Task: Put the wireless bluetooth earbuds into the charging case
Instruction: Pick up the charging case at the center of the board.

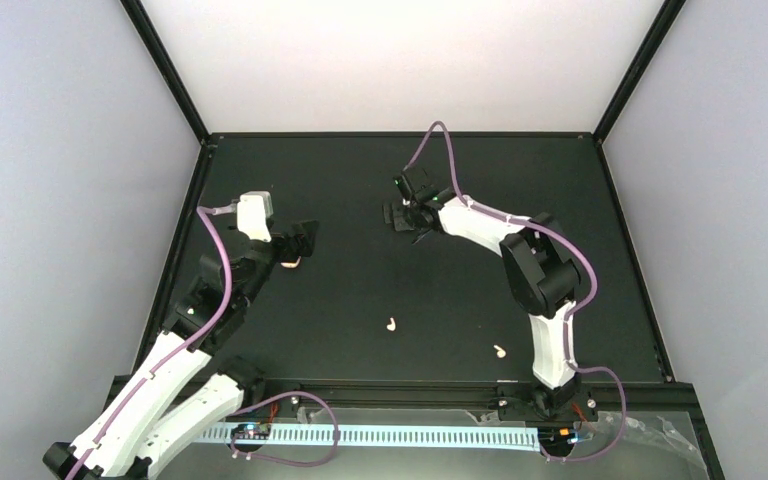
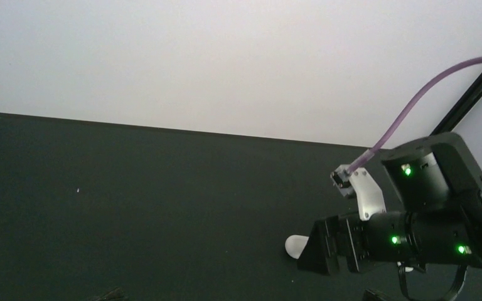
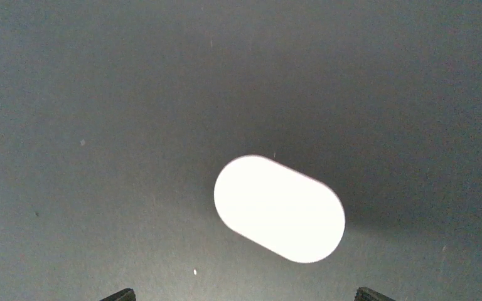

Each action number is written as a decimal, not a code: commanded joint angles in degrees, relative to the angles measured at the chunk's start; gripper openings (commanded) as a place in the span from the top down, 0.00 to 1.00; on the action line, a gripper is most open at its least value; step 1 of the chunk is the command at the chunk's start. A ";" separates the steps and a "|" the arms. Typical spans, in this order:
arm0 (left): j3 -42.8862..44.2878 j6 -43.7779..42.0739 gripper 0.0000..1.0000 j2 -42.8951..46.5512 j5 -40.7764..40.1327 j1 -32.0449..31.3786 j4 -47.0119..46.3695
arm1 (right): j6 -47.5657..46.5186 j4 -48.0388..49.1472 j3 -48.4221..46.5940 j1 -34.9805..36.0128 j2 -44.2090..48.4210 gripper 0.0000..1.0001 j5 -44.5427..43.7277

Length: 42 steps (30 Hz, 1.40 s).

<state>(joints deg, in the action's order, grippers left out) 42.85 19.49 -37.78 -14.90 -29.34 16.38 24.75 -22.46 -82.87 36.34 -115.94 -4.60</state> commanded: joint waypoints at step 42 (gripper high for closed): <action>-0.01 -0.38 0.01 1.65 1.38 -0.28 -0.81 | -8.07 -9.74 -12.68 0.20 -10.87 0.32 -4.16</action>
<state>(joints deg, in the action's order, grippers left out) 42.81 19.51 -36.73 -14.35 -29.34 16.21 15.99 -29.36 -93.38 36.51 -125.51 -4.43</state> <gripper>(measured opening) 0.988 0.699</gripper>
